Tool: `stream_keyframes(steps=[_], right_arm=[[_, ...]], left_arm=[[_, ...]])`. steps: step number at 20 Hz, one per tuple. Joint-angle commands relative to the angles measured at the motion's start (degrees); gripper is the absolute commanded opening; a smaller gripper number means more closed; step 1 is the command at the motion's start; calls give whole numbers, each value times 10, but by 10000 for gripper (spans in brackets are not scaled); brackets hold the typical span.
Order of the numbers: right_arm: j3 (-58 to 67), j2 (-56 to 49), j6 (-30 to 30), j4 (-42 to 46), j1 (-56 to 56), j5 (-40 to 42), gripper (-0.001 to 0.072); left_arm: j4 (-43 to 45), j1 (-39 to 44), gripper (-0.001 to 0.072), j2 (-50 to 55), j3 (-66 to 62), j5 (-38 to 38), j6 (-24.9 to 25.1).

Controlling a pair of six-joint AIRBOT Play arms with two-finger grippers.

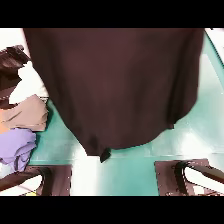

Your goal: Fold the shirts.

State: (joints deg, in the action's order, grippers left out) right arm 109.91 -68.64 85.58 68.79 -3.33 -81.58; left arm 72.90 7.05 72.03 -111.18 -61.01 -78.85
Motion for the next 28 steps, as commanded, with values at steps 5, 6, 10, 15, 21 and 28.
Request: stream_keyframes(steps=[5,6,10,15,21,28], right_arm=[[-115,-200,-21,-4,23,63,19],[-115,-219,-21,-6,23,69,20],[-115,-252,-23,-47,13,81,348],[-179,-190,-67,-43,-21,10,346],[-514,7,-81,-41,-184,4,348],[-778,106,-117,-42,-395,24,497]], left_arm=[[13,-1,21,272,-1,-47,-34],[13,-1,24,286,-1,-55,-34],[11,-15,458,292,-1,-78,-37],[-3,-86,458,240,19,-195,-36],[-12,-125,458,97,274,-174,-5],[-25,-125,458,16,503,-97,-2]])
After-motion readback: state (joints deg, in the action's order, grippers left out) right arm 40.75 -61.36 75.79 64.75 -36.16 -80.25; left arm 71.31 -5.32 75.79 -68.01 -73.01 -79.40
